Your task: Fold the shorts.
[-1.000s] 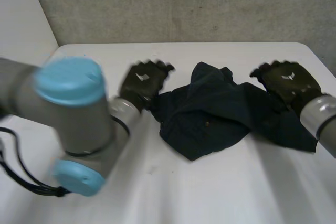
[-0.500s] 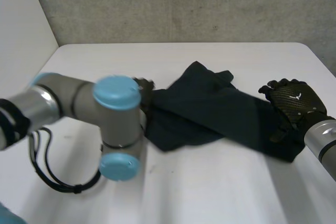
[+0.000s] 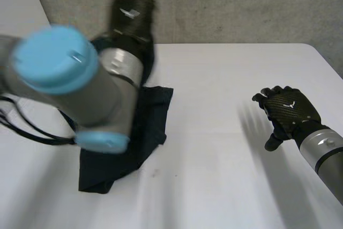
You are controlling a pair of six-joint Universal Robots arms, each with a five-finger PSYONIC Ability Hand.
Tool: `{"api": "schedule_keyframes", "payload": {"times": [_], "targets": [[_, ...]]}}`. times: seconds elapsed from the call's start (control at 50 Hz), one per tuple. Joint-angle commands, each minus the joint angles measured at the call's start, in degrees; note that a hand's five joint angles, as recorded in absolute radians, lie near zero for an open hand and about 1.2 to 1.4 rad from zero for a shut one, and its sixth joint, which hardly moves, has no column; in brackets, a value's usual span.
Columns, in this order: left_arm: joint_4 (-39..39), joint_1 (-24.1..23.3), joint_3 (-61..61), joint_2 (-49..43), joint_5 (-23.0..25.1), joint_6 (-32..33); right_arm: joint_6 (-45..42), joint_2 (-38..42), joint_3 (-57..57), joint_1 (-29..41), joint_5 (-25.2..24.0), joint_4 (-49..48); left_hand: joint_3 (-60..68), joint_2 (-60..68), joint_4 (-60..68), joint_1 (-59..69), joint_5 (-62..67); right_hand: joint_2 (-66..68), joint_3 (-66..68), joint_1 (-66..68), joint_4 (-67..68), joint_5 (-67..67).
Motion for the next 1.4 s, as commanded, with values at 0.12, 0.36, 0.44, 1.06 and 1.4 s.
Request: {"api": "schedule_keyframes", "payload": {"times": [0.12,0.36,0.44,1.06,1.4], "targets": [[-1.1,-17.0,-3.5,-12.3,9.2,0.4,0.6,-0.2,0.7,-0.8,0.9,-1.8,-32.3,-32.7,-32.9,-29.1,-30.2,-2.9,-2.3,-2.2,-3.8,-4.2],[-2.9,-11.1,-12.7,5.8,2.0,5.0,0.1,-1.4,-0.8,-0.9,0.2,-1.0,-54.4,-54.8,-55.0,-51.2,-52.3,-2.9,-2.3,-2.2,-3.8,-4.2],[-4.5,-7.4,-17.0,13.5,-1.7,4.0,-0.5,-4.3,-1.0,-0.2,-1.8,-0.3,-55.2,-55.7,-55.9,-52.1,-53.1,-2.9,-2.3,-2.2,-3.8,-4.2],[-13.9,15.9,-37.2,14.2,-2.4,-10.6,-0.4,22.3,-32.2,22.1,-2.5,1.6,-51.9,-52.3,-52.5,-48.7,-49.8,-2.9,-2.3,-2.2,-3.8,-4.2],[-13.6,21.2,-31.1,1.9,12.3,-10.8,-9.4,39.0,-47.1,25.0,-2.5,0.7,-49.2,-49.6,-49.8,-46.0,-47.1,38.3,39.0,39.1,37.4,37.0]]}}
